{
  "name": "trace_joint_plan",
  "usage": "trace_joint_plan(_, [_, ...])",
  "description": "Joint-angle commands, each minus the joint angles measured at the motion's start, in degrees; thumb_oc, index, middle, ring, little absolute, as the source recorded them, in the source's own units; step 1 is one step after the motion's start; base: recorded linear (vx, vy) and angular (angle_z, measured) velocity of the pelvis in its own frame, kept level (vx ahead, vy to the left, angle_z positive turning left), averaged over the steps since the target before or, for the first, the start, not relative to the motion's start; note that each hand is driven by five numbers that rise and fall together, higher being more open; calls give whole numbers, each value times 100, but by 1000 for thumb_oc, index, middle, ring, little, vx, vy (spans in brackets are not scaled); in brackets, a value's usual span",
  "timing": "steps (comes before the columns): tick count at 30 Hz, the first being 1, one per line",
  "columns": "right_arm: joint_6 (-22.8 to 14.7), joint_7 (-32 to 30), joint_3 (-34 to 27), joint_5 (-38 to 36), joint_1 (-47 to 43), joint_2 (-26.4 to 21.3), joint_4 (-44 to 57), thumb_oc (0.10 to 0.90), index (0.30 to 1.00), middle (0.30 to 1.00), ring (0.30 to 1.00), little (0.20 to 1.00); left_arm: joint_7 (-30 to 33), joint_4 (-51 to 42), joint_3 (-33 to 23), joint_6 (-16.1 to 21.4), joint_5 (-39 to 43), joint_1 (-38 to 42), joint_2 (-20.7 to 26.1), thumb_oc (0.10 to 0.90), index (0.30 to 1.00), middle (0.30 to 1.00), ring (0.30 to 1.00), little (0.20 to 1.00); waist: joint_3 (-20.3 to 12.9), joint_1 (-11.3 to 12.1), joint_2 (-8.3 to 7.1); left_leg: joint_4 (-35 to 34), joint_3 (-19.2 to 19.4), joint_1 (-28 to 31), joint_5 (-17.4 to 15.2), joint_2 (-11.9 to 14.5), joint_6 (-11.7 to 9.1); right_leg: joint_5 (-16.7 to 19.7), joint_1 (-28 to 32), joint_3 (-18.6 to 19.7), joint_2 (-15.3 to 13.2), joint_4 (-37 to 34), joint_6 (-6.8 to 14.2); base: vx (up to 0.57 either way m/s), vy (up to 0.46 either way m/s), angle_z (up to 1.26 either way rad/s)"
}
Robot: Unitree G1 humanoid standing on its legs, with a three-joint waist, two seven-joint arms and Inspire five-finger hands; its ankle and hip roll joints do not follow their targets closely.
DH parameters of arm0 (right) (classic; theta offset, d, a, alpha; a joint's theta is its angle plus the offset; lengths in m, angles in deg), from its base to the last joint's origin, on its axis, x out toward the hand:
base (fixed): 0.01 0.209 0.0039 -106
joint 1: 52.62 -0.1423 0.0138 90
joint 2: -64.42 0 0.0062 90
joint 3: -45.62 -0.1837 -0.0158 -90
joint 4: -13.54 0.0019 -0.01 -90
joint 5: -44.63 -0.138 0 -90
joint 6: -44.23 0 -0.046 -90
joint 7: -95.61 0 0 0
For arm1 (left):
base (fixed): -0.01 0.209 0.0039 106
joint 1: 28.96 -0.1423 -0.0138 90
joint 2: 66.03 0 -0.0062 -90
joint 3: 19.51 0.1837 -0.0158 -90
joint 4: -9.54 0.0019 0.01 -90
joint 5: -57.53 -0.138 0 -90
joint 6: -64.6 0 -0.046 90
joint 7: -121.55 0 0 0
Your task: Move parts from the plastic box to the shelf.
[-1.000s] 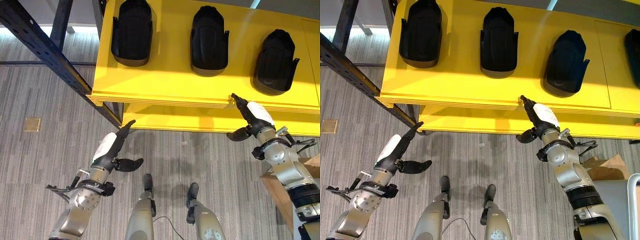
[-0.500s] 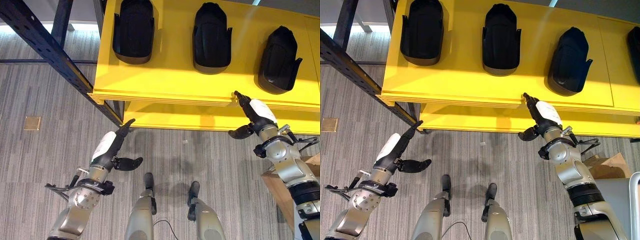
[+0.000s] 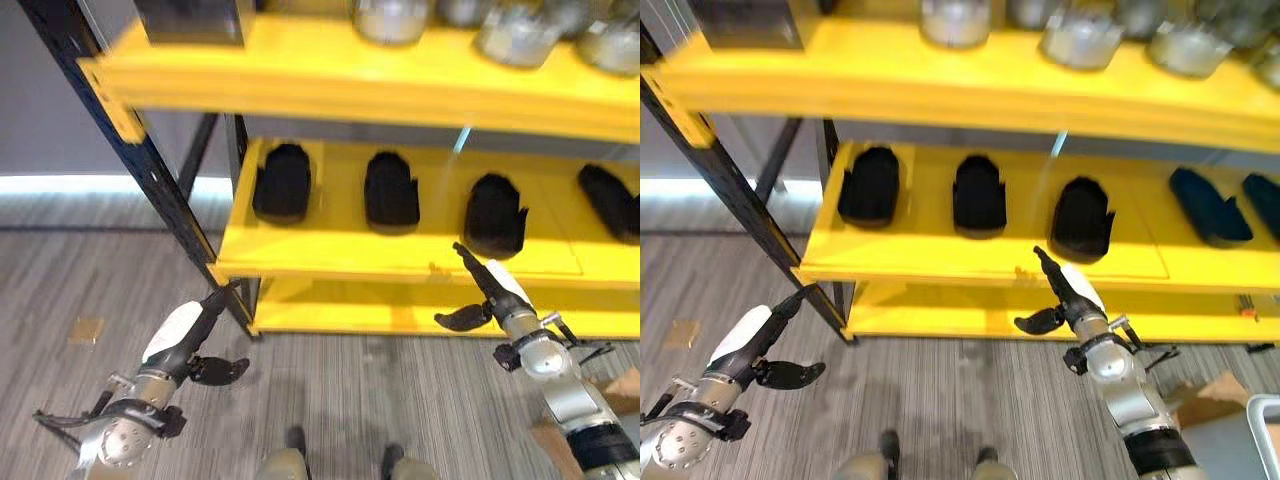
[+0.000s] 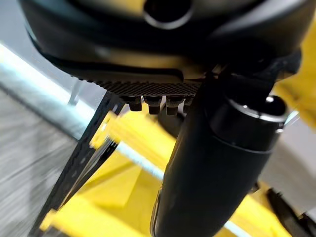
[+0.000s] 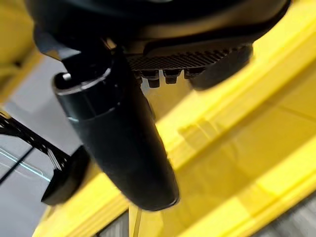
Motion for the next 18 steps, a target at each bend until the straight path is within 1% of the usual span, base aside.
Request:
trace_joint_plan(1, [-309, -246, -356, -126, -187, -593, 134, 900, 1000, 1000, 1000, 1000, -48, -363, 309, 464, 114, -306, 347, 900, 1000, 1000, 1000, 1000, -1231, -132, -29, 119, -121, -2, -854, 597, -208, -7, -692, 15, -469, 275, 245, 12, -38, -6])
trace_joint_plan(6, [-321, -223, -655, -131, -109, -1018, 279, 900, 1000, 1000, 1000, 1000, -215, -432, 395, 490, 185, -372, 426, 900, 1000, 1000, 1000, 1000, -1151, -174, 27, 22, 54, 128, -821, 631, -238, 70, -673, 160, -442, 137, 266, 6, -45, -21])
trace_joint_plan(8, [-333, -201, -750, -127, -39, -1102, 305, 900, 1000, 1000, 1000, 1000, -260, -464, 383, 507, 207, -421, 444, 900, 1000, 1000, 1000, 1000, -1131, -210, 59, -7, 117, 179, -810, 638, -252, 96, -660, 213, -426, 88, 273, 2, -52, -20])
trace_joint_plan(18, [-374, -105, -1013, -74, 283, -1245, 481, 900, 1000, 1000, 1000, 1000, -341, -468, 393, 533, 213, -523, 440, 900, 1000, 1000, 1000, 1000, -1075, -269, 173, -82, 279, 332, -785, 702, -286, 136, -584, 349, -369, -32, 270, 2, -34, -11])
